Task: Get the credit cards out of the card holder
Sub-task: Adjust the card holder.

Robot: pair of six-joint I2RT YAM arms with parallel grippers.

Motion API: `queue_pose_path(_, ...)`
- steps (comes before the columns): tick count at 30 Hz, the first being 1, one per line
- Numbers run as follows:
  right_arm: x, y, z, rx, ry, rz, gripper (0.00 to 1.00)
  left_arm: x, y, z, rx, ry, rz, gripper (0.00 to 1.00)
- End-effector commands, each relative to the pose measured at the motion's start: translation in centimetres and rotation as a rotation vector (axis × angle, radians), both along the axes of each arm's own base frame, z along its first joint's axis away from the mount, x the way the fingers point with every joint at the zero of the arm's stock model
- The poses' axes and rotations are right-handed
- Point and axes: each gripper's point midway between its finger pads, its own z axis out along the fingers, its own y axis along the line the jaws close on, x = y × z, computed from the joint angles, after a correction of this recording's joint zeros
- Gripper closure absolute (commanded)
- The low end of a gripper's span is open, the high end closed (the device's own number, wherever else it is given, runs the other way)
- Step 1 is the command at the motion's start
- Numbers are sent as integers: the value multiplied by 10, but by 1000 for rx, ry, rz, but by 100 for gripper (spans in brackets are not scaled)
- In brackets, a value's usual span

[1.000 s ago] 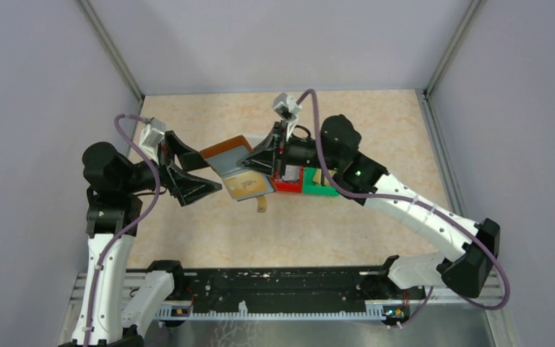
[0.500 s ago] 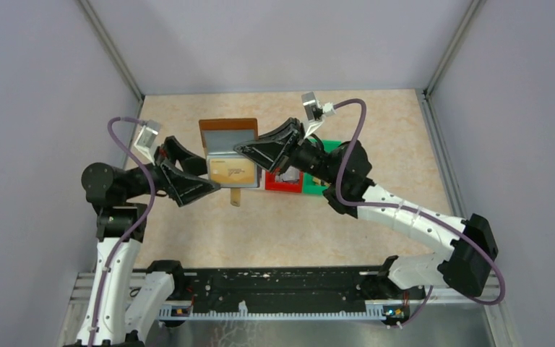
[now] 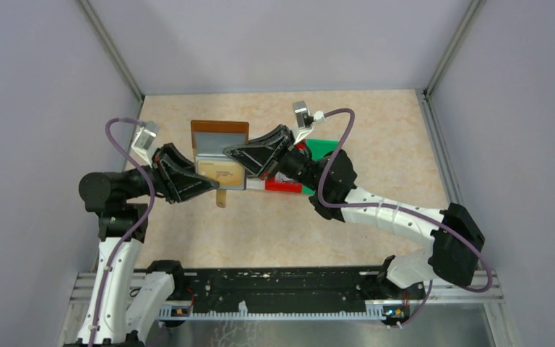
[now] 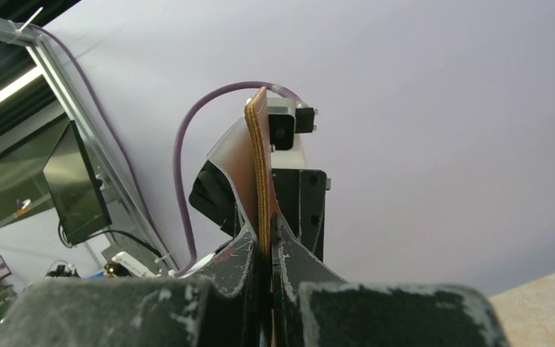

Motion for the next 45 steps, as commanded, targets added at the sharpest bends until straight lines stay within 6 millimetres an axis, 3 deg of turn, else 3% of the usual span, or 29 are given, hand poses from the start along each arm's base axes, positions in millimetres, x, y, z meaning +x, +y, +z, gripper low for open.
queue_pose_path(1, -7, -10, 19, 103, 16, 15, 100, -8, 0, 4, 14, -59, -23, 67)
queue_pose_path(6, 7, -6, 4, 31, 120, -25, 100, -8, 0, 3, 43, -100, -27, 87)
queue_pose_path(9, 11, -2, -2, -17, 160, -33, 100, -9, 0, 1, 68, -135, -31, 91)
queue_pose_path(11, 10, 0, -4, -32, 165, -16, 90, -11, 1, 1, 80, -155, -38, 94)
queue_pose_path(12, 10, 1, -4, -41, 162, -10, 81, -13, 1, 1, 86, -167, -44, 96)
queue_pose_path(13, 12, 2, -7, -62, 167, -6, 65, -14, 1, 1, 92, -175, -48, 97)
queue_pose_path(15, 16, 0, -8, -85, 167, -7, 49, -17, 1, -1, 108, -189, -59, 98)
queue_pose_path(18, 18, -6, -4, -104, 151, 37, 45, -20, 2, -4, 129, -206, -81, 99)
queue_pose_path(22, 14, -10, -4, -152, 127, 97, 59, -22, 2, -7, 145, -221, -98, 100)
queue_pose_path(28, 2, -9, 7, -173, 77, 164, 89, -17, 2, -10, 156, -239, -95, 100)
queue_pose_path(29, 2, -9, 10, -166, 78, 169, 96, -16, 2, -9, 157, -244, -91, 98)
queue_pose_path(30, 2, -10, 12, -156, 80, 173, 100, -15, 2, -11, 157, -228, -88, 82)
queue_pose_path(31, 1, -11, 14, -142, 85, 177, 100, -14, 2, -11, 157, -222, -84, 60)
queue_pose_path(32, 1, -12, 16, -124, 92, 182, 100, -13, 2, -12, 156, -216, -79, 45)
queue_pose_path(34, 0, -15, 21, -80, 108, 196, 100, -13, 2, -13, 155, -209, -73, 32)
queue_pose_path(39, -2, -25, 24, 36, 143, 225, 100, -16, 2, -11, 146, -213, -76, 30)
queue_pose_path(45, -6, -15, 15, 16, 141, 233, 100, -18, 1, -2, 118, -193, -75, 35)
